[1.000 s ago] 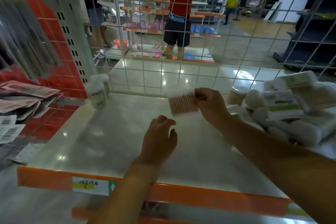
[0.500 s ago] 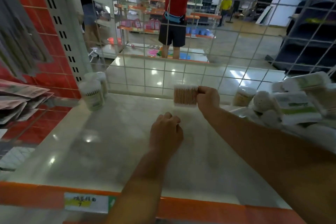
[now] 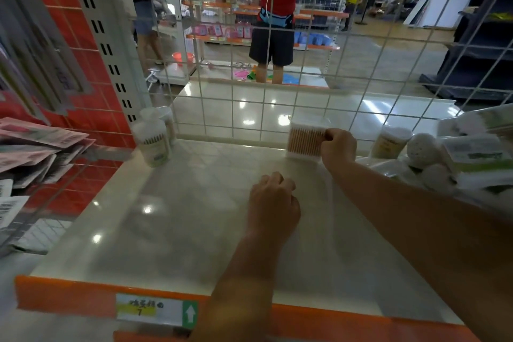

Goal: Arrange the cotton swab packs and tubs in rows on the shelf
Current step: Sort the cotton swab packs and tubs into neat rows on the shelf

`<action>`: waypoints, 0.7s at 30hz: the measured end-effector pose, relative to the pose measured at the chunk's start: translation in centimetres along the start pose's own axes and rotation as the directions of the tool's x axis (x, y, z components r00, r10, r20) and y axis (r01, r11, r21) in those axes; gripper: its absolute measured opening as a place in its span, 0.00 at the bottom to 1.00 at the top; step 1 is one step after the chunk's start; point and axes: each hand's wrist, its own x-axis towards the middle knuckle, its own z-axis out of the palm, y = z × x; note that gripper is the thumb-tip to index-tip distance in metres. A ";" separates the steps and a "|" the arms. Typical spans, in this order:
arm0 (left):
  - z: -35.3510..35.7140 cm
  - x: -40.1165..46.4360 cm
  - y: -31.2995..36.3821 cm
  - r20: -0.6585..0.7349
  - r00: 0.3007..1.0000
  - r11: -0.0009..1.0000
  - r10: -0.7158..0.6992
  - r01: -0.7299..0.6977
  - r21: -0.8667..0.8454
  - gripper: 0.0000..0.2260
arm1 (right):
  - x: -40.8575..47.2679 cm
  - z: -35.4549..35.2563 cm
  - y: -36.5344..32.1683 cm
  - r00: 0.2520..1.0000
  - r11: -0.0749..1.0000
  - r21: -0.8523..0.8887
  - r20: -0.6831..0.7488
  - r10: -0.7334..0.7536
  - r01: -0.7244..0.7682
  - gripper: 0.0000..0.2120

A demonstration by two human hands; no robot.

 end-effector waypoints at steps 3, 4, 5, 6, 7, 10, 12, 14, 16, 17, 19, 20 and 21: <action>0.0 -0.1 -0.3 -0.016 1.000 1.000 0.010 -0.010 0.002 0.19 | 0.0 0.0 0.0 0.999 1.000 -0.010 0.016 -0.030 0.030 0.14; 0.0 0.0 -0.4 -0.023 1.000 1.000 0.011 -0.011 0.008 0.18 | 0.0 0.0 0.0 0.999 0.999 -0.015 0.022 -0.042 0.043 0.14; 0.0 0.0 -0.4 -0.028 0.999 1.000 0.015 -0.014 0.015 0.18 | 0.0 0.0 0.1 0.998 0.998 -0.022 0.025 -0.050 0.051 0.14; 0.1 0.1 -0.4 -0.033 0.999 1.000 0.020 -0.020 0.021 0.18 | 0.0 0.0 0.1 0.998 0.998 -0.028 0.024 -0.058 0.059 0.13; 0.1 0.1 -0.4 -0.038 0.999 0.999 0.027 -0.026 0.027 0.18 | 0.0 0.0 0.2 0.998 0.997 -0.033 0.022 -0.063 0.064 0.13; 0.1 0.0 -0.4 -0.052 0.998 0.998 0.047 -0.044 0.050 0.17 | 0.0 -0.1 0.2 0.997 0.995 -0.056 0.009 -0.079 0.080 0.13; 0.0 0.0 -0.3 -0.066 0.997 0.996 0.045 -0.040 0.075 0.17 | 0.1 -0.2 0.3 0.995 0.991 -0.094 0.011 -0.097 0.097 0.12; -0.3 0.1 -0.2 -0.075 0.997 0.994 0.027 -0.019 0.111 0.17 | 0.1 -0.8 0.3 0.992 0.980 -0.153 0.023 -0.125 0.127 0.09; -0.8 0.0 0.1 -0.061 0.998 0.986 -0.002 0.012 0.164 0.17 | -0.4 -1.8 0.3 0.985 0.966 -0.194 0.032 -0.167 0.171 0.11; -1.0 -0.1 0.2 -0.043 0.999 0.981 -0.013 0.021 0.194 0.17 | -1.0 -2.4 0.3 0.979 0.957 -0.207 0.046 -0.199 0.204 0.12; -1.5 -0.2 0.8 0.010 1.000 0.969 -0.022 0.019 0.248 0.18 | -2.4 -3.9 0.1 0.955 0.921 -0.253 0.106 -0.278 0.296 0.10; -1.7 -0.2 1.2 0.046 0.999 0.963 -0.024 0.011 0.270 0.18 | -3.3 -4.6 0.1 0.938 0.899 -0.270 0.145 -0.316 0.344 0.09; -1.8 -0.3 1.7 0.074 0.997 0.957 -0.019 -0.003 0.290 0.18 | -4.0 -5.2 0.1 0.920 0.875 -0.288 0.182 -0.348 0.388 0.07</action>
